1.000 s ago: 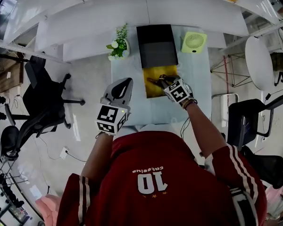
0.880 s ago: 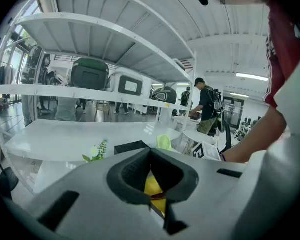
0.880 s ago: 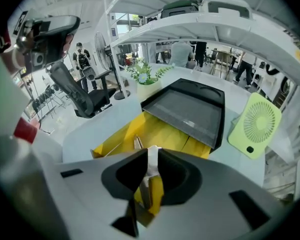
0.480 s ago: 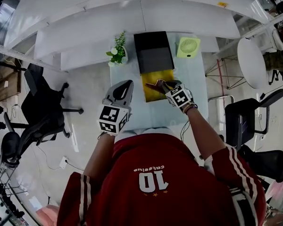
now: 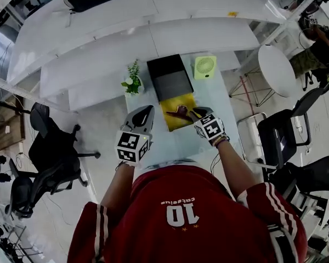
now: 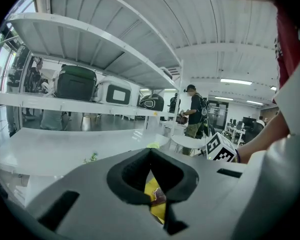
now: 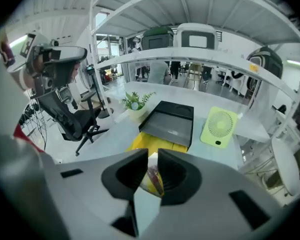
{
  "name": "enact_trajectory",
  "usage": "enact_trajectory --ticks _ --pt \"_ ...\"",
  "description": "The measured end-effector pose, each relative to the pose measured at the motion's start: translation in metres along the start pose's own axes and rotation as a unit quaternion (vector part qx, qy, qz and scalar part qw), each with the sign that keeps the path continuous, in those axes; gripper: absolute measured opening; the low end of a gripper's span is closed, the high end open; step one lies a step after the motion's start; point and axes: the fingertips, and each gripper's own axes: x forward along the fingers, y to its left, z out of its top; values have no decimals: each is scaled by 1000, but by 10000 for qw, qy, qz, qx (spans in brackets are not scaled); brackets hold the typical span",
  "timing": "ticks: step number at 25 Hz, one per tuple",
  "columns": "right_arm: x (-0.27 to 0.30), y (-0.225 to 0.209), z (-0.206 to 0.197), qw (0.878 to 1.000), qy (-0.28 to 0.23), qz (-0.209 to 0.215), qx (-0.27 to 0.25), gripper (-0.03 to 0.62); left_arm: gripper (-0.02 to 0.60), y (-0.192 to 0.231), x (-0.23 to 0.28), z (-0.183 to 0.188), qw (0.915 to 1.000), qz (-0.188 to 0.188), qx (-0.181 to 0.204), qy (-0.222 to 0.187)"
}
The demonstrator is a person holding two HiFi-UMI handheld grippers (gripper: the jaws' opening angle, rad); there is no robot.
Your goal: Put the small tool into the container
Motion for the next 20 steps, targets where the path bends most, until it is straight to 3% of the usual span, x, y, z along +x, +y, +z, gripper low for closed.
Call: enact_trajectory --ticks 9,20 --pt "-63 11 31 9964 -602 -501 334 66 -2 -15 -14 33 9991 -354 174 -168" --pt "-126 44 60 9861 -1358 -616 726 66 0 -34 -45 59 9970 -677 281 -257"
